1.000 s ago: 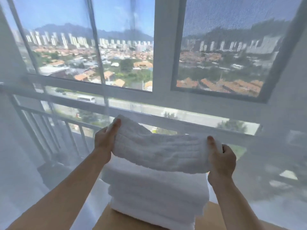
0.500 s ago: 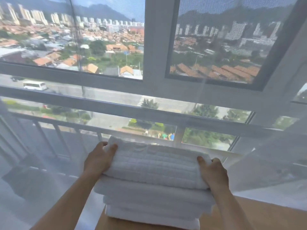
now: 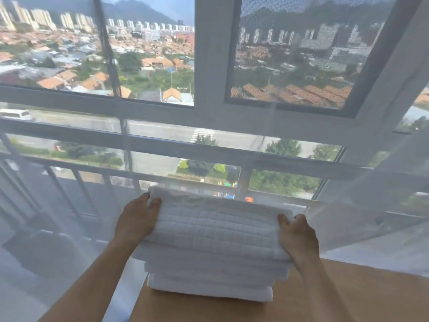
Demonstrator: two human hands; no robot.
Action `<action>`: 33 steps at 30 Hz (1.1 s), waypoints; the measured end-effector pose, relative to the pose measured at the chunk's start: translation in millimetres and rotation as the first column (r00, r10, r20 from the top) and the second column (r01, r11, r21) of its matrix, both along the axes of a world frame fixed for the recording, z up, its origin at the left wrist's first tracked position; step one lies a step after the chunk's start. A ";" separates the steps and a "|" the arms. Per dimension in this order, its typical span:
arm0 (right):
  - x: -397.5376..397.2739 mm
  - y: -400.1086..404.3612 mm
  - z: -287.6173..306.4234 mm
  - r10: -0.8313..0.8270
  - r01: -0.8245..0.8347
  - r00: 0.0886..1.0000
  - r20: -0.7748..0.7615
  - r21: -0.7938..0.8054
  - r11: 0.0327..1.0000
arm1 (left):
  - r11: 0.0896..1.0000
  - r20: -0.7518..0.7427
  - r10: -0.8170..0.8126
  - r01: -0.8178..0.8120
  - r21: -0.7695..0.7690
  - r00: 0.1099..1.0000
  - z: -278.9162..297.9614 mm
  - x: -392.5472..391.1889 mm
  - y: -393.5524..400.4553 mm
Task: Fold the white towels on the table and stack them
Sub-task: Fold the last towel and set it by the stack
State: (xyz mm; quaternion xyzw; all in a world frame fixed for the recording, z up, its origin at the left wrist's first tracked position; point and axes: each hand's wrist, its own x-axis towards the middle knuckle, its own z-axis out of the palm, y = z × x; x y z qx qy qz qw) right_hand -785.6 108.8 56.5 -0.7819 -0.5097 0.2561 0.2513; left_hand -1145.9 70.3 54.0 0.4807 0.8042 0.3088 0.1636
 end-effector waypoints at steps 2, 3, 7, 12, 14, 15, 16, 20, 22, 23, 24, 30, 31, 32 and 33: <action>8.1 -2.6 1.9 -0.021 0.021 1.000 0.008 0.038 0.999 | 0.999 -0.032 0.025 -0.024 0.040 0.999 1.9 0.5 -5.1; 11.9 -3.1 -1.2 -0.023 0.024 1.000 -0.007 0.062 0.998 | 0.997 -0.032 0.044 -0.041 0.068 0.999 -0.2 2.7 -8.5; 4.4 -15.4 -10.9 -0.008 0.008 1.000 -0.020 -0.009 1.000 | 0.991 -0.176 0.033 -0.055 -0.121 0.984 -1.5 22.0 -15.2; -2.3 -16.0 15.4 0.063 -0.088 0.895 0.442 0.036 0.995 | 0.993 -0.536 -0.070 0.007 -0.118 0.841 16.4 31.4 -7.6; -20.3 -20.6 24.8 0.087 -0.291 0.761 0.643 0.218 0.932 | 0.966 -0.554 -0.212 0.258 0.006 0.805 20.3 49.4 -2.2; -34.0 -24.2 26.2 0.181 -0.429 0.744 0.643 0.253 0.867 | 0.916 -0.528 -0.335 0.401 0.011 0.780 21.2 63.8 0.2; -46.6 -27.7 25.8 0.317 -0.549 0.726 0.610 0.238 0.801 | 0.862 -0.504 -0.454 0.506 -0.038 0.735 18.7 79.2 1.4; -56.9 -32.0 -3.6 0.569 -0.642 0.670 0.477 -0.012 0.766 | 0.840 -0.454 -0.541 0.482 -0.249 0.708 -1.2 88.8 0.2; -39.1 -31.8 -12.0 0.443 -0.522 0.762 0.472 0.042 0.852 | 0.877 -0.471 -0.479 0.418 -0.235 0.741 -6.4 66.3 -4.0; -30.0 -31.0 -13.8 0.402 -0.476 0.786 0.471 0.046 0.878 | 0.885 -0.486 -0.464 0.403 -0.233 0.740 -8.1 54.1 -6.4; -21.4 -29.9 -14.2 0.385 -0.442 0.811 0.440 0.031 0.896 | 0.891 -0.499 -0.454 0.389 -0.235 0.738 -9.3 42.9 -9.2; 1.3 -43.8 -4.8 0.331 -0.331 0.914 0.236 -0.039 0.943 | 0.885 -0.373 -0.454 0.359 -0.297 0.809 -2.2 15.8 -20.5; 2.5 -46.7 1.2 0.334 -0.331 0.904 0.268 -0.058 0.942 | 0.880 -0.341 -0.456 0.360 -0.311 0.822 5.5 17.9 -22.7; 5.0 -48.3 6.1 0.348 -0.345 0.886 0.307 -0.066 0.936 | 0.881 -0.319 -0.447 0.349 -0.319 0.836 12.9 20.0 -27.0; 4.3 -50.6 16.6 0.353 -0.359 0.867 0.352 -0.049 0.932 | 0.880 -0.348 -0.458 0.362 -0.307 0.818 19.3 24.5 -30.8</action>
